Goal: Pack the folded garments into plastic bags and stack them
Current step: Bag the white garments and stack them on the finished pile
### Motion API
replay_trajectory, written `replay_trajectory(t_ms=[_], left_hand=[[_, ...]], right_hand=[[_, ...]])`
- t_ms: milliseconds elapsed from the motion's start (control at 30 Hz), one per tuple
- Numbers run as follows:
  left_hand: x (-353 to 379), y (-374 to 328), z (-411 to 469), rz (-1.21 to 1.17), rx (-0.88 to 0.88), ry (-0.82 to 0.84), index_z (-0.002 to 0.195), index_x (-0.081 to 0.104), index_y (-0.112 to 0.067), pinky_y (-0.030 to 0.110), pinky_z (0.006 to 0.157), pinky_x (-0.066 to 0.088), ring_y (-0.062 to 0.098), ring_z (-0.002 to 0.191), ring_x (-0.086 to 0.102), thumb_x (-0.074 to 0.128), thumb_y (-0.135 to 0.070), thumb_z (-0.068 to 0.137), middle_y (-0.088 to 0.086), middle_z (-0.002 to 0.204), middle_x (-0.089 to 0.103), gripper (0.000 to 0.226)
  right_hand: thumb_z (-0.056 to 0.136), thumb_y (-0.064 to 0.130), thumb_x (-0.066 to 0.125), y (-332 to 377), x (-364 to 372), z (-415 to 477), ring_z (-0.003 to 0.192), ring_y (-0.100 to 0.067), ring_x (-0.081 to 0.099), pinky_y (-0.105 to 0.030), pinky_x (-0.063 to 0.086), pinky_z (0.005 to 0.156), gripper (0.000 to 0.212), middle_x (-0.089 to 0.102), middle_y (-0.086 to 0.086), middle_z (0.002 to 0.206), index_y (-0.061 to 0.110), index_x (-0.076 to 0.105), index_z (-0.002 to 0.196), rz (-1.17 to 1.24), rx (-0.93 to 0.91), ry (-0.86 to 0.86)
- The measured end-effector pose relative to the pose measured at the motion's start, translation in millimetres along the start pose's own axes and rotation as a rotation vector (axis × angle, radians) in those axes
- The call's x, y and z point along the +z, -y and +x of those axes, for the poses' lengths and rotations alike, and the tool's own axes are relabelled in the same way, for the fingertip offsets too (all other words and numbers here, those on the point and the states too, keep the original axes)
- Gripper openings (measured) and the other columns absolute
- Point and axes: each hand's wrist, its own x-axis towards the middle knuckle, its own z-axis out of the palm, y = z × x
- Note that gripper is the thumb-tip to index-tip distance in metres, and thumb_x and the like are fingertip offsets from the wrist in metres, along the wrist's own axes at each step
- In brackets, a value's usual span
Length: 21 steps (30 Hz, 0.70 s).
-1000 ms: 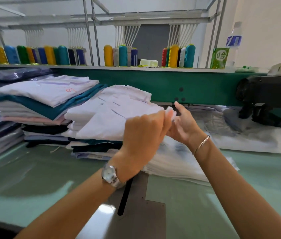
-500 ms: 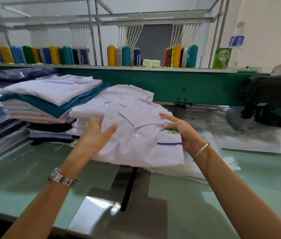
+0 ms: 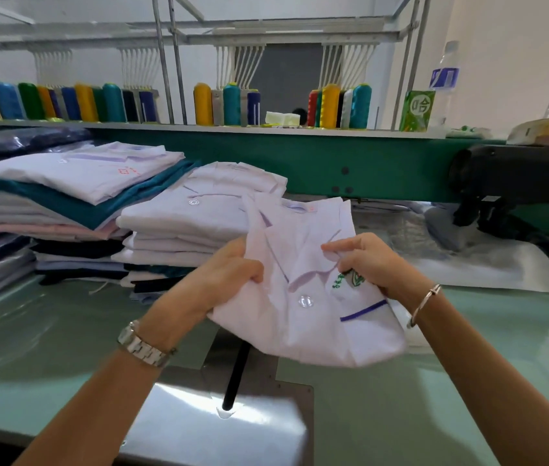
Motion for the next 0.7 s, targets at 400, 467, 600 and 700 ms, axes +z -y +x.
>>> replay_trajectory(t_ms=[400, 467, 600, 700], left_hand=[[103.7, 2.2, 9.8, 0.621, 0.257, 0.187, 0.150, 0.020, -0.024, 0.042, 0.091, 0.049, 0.031, 0.115, 0.056, 0.048, -0.015, 0.085, 0.010, 0.134, 0.056, 0.072], [116.5, 1.2, 8.0, 0.684, 0.306, 0.190, 0.147, 0.026, -0.016, 0.044, 0.087, 0.050, 0.034, 0.109, 0.057, 0.052, -0.014, 0.084, 0.014, 0.128, 0.057, 0.068], [129.5, 3.2, 5.4, 0.556, 0.387, 0.219, 0.146, 0.026, -0.025, 0.042, 0.088, 0.049, 0.028, 0.111, 0.057, 0.061, -0.040, 0.086, 0.005, 0.132, 0.052, 0.071], [134.4, 9.7, 9.0, 0.216, 0.306, 0.297, 0.131, 0.047, -0.033, 0.034, 0.068, 0.048, 0.014, 0.083, 0.058, 0.053, -0.065, 0.083, 0.002, 0.103, 0.061, 0.059]], right_hand=[[0.075, 0.077, 0.054, -2.8, -4.7, -34.9, 0.038, -0.009, 0.022, -0.028, 0.022, 0.048, 0.072, 0.020, 0.009, 0.039, 0.021, 0.020, 0.048, -0.311, -0.040, -0.148], [0.078, 0.064, 0.064, -7.4, -7.7, -38.0, 0.036, -0.009, 0.029, -0.022, 0.024, 0.042, 0.067, 0.026, 0.007, 0.035, 0.019, 0.027, 0.045, -0.362, -0.070, -0.180], [0.082, 0.028, 0.065, -17.7, -18.5, -36.6, 0.046, -0.015, 0.032, -0.027, 0.025, 0.044, 0.045, 0.033, 0.000, 0.048, 0.013, 0.034, 0.052, -0.468, -0.029, -0.251], [0.079, 0.021, 0.062, -24.9, -27.0, -36.2, 0.046, -0.015, 0.033, -0.026, 0.026, 0.042, 0.039, 0.034, -0.001, 0.050, 0.013, 0.034, 0.052, -0.455, 0.000, -0.257]])
